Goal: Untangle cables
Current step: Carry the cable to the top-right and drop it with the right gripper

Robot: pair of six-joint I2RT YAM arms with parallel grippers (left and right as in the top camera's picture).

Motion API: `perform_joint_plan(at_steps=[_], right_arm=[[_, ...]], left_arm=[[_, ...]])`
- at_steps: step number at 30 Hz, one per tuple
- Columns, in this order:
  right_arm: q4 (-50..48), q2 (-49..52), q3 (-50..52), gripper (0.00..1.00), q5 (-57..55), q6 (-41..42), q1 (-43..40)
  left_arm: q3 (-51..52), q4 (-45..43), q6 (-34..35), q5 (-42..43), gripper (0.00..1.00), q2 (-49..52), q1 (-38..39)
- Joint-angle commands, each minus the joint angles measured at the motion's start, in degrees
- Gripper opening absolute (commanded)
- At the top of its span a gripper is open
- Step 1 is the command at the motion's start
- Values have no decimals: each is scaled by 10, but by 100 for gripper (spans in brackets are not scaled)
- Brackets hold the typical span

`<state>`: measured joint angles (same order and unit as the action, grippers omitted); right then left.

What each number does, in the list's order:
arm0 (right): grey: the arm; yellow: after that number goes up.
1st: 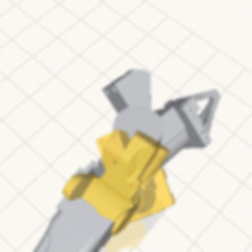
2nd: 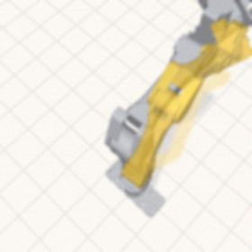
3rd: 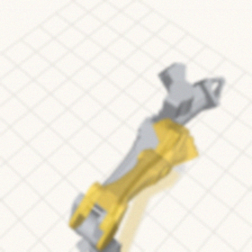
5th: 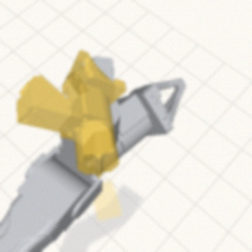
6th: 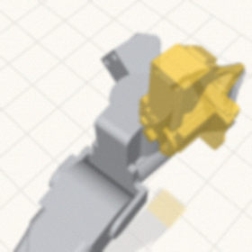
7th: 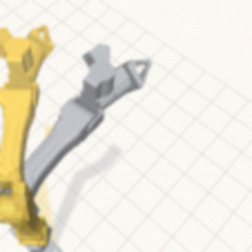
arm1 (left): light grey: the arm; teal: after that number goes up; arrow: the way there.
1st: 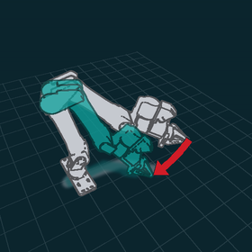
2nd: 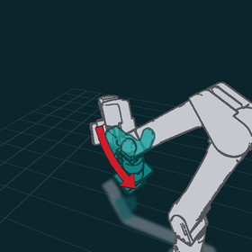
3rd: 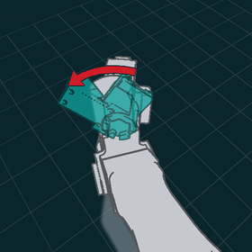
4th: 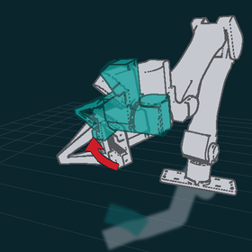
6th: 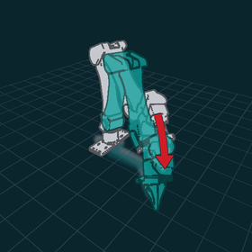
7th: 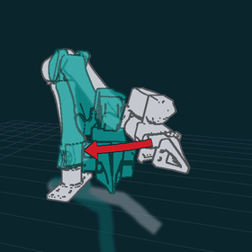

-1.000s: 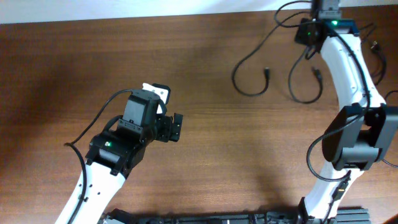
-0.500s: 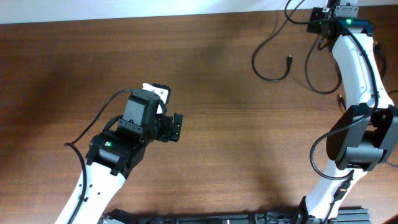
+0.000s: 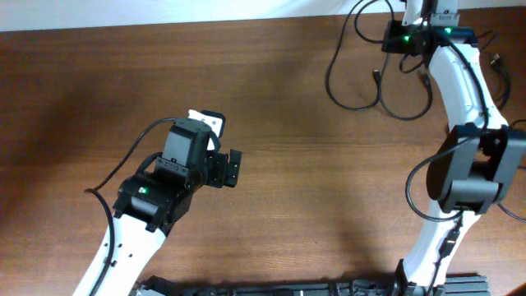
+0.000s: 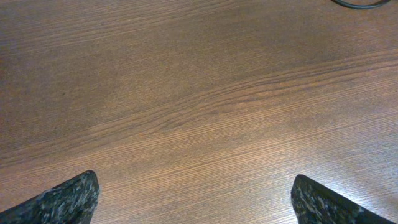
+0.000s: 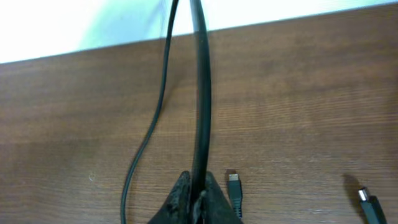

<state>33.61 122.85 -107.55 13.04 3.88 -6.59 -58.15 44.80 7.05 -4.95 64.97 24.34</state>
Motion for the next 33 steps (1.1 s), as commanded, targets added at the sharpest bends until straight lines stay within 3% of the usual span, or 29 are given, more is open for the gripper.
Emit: perform_joint_plan(at_steps=[1, 3, 4, 11, 24, 29, 33], right_arm=[[2, 26, -6, 27, 2, -5, 3], [10, 38, -6, 55, -12, -5, 3], [17, 40, -6, 65, -18, -5, 3], [77, 33, -7, 99, -34, -5, 1], [323, -202, -8, 99, -27, -5, 2], [446, -250, -6, 99, 72, 10, 3], [466, -278, -6, 99, 91, 4, 12]], left_arm=[[-8, -1, -7, -5, 99, -6, -2], [-8, -1, -7, -5, 99, -6, -2], [-8, -1, -7, -5, 99, -6, -2], [-8, -1, -7, -5, 99, -6, -2], [-8, -1, -7, -5, 99, -6, -2], [-8, -1, -7, -5, 99, -6, -2], [-8, -1, -7, -5, 99, -6, -2]])
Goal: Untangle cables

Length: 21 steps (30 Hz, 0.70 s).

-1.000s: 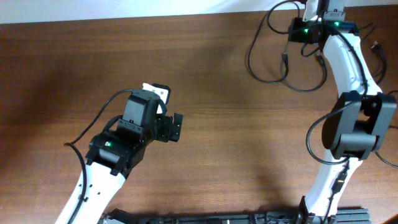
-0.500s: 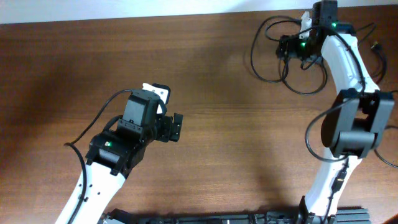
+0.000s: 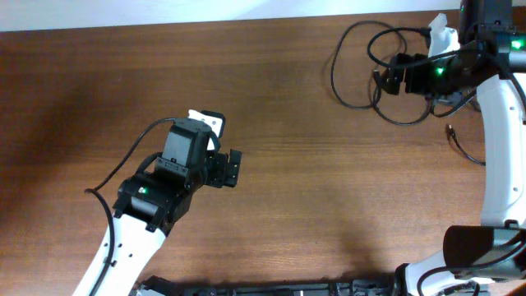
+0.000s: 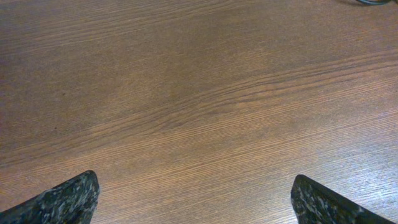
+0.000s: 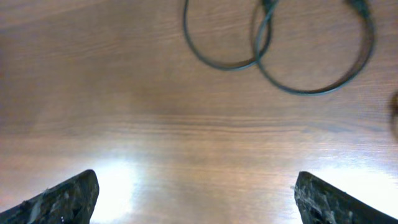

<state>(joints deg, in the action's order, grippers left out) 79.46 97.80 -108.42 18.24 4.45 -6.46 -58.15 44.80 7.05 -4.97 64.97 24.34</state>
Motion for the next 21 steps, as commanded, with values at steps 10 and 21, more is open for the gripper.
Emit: perform_joint_plan(at_steps=[10, 21], right_arm=[[54, -140, 49, 99, 41, -26, 24], [4, -328, 252, 99, 28, -26, 23]], left_arm=[[-8, -1, -7, -5, 99, -6, -2], [-8, -1, -7, -5, 99, -6, -2]])
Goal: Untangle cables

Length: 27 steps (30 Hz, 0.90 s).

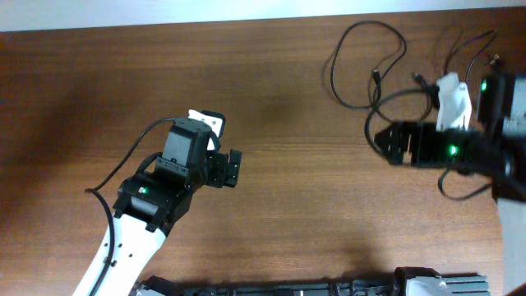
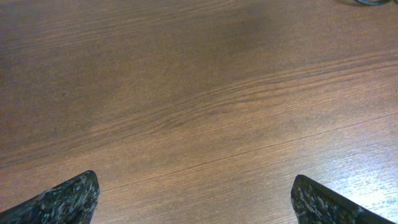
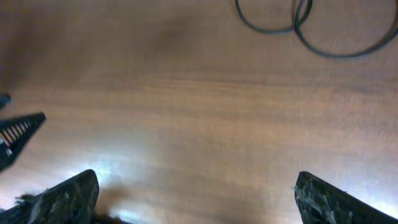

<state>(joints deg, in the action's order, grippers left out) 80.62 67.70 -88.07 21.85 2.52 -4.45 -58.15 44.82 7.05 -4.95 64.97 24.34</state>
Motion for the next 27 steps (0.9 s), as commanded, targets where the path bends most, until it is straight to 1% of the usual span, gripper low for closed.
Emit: perform_joint_plan(at_steps=[1, 2, 8, 12, 15, 21, 27], right_arm=[[-10, -38, 67, 99, -18, -7, 3], [-16, -51, 87, 99, -22, -7, 3], [-48, -119, 129, 99, -22, -9, 3], [-30, -139, 131, 99, -32, -8, 3], [-10, -134, 131, 99, -32, -8, 3], [-9, -107, 131, 99, -32, -8, 3], [-9, -54, 131, 98, -32, -8, 3]], left_arm=[[-8, -1, -7, -5, 99, -6, -2], [-8, -1, -7, -5, 99, -6, -2], [-8, -1, -7, -5, 99, -6, -2], [-8, -1, -7, -5, 99, -6, -2], [-8, -1, -7, -5, 99, -6, -2], [-8, -1, -7, -5, 99, -6, -2], [-8, -1, -7, -5, 100, -6, -2]])
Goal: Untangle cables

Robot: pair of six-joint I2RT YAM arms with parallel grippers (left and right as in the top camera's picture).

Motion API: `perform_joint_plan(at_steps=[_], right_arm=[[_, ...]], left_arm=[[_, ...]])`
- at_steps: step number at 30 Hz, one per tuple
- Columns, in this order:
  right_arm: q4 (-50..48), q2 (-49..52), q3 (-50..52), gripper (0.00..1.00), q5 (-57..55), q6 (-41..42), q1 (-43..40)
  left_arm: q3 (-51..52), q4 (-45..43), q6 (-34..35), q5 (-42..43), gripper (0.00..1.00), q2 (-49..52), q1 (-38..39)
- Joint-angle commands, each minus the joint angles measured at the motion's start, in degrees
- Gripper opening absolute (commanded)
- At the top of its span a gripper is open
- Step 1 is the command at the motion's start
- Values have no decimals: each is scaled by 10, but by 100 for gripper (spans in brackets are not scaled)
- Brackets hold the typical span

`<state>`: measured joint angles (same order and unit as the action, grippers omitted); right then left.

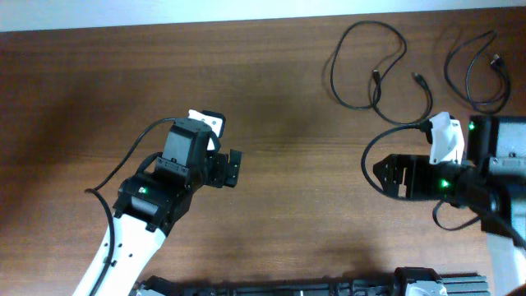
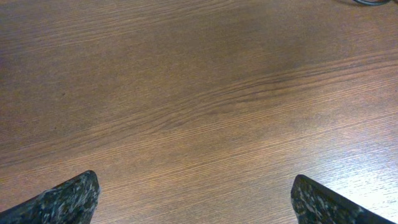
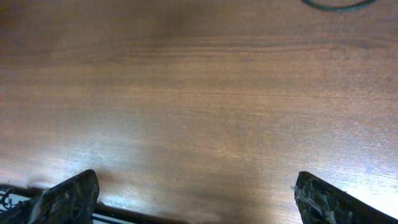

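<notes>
Two thin black cables lie apart at the back right of the table. The larger cable [image 1: 364,59] is spread in loose loops and the smaller cable [image 1: 471,76] is curled at the far right. My right gripper [image 1: 380,174] hovers open in front of them, holding nothing. In its wrist view the right gripper [image 3: 196,202] shows bare wood between its fingertips [image 3: 68,199], with a sliver of cable [image 3: 339,6] at the top edge. My left gripper [image 1: 235,168] stands open mid-table. In its own view the left gripper [image 2: 196,199] also holds nothing.
The wooden table [image 1: 288,99] ends at a pale back edge [image 1: 164,15]. Its front edge [image 3: 74,210] shows at the lower left of the right wrist view. The arms' own black leads curve beside each wrist.
My right gripper has moved further toward the table's front, away from the cables. The small far-right cable is now fully uncovered. The left arm has not moved.
First my right gripper was shut on a cable at the back edge, with the cables bunched together. Then it was open above them, the cable let go. It has since drawn back frontward, and the two cables lie apart. The left arm stayed put.
</notes>
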<state>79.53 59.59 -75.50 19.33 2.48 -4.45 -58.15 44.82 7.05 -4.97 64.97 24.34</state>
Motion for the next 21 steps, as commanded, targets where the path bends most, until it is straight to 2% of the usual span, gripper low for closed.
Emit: perform_joint_plan(at_steps=[1, 12, 21], right_arm=[[2, 34, 5, 99, -7, -8, 3], [36, 177, 5, 99, -26, -18, 3], [48, 138, 5, 99, -24, -57, 3]], left_arm=[[-8, -1, -7, -5, 99, -6, -2], [-8, -1, -7, -5, 99, -6, -2], [-8, -1, -7, -5, 99, -6, -2]])
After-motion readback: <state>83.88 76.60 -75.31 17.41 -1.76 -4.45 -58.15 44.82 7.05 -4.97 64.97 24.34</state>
